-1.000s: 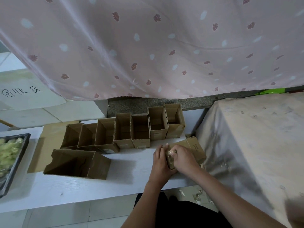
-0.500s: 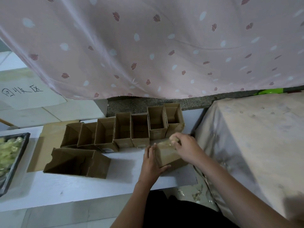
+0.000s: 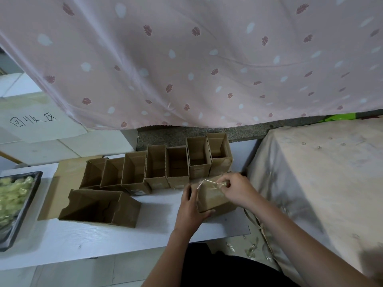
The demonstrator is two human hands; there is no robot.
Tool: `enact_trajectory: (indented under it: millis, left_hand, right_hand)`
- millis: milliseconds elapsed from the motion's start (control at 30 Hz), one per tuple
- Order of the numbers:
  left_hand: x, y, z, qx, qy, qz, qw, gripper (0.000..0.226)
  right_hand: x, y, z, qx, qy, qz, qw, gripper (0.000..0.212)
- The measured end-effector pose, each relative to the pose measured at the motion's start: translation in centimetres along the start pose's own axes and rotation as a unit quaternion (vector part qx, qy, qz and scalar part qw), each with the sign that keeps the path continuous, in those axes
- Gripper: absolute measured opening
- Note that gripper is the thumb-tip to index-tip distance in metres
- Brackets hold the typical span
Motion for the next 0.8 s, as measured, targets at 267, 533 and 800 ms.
enact_trajectory:
  millis: [267,533,800]
  left_hand:
    - [-0.8,0.3,1.2,0.017,0.160,0.018,0.987,0.107]
    - [-2.7,0.5,2.7,0.019,0.276,0.029,0.960,0.098]
    - [-4.5,0.2,4.0,0.027,0.286,0.067,0.956,0.083]
  right_hand:
    - [-1.5,0.1,1.4,0.052,0.035,0.030,0.998,0.028]
    - [-1.0,-0.1,-0.8,-0.040,0.012,-0.015,0.999,0.029]
    - [-1.8,-0.3,-1.5,-0.027,-0.026,-0.038,0.999,0.049]
Point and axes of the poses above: each hand's wrist, its own y-axis towards the middle knuckle, its own z-axis out of the palm, x = y × z, the point moved 10 cm from there along y, towards the middle knuckle, and after that the axes turned 7 degrees about -z, right-handed, at the moved point
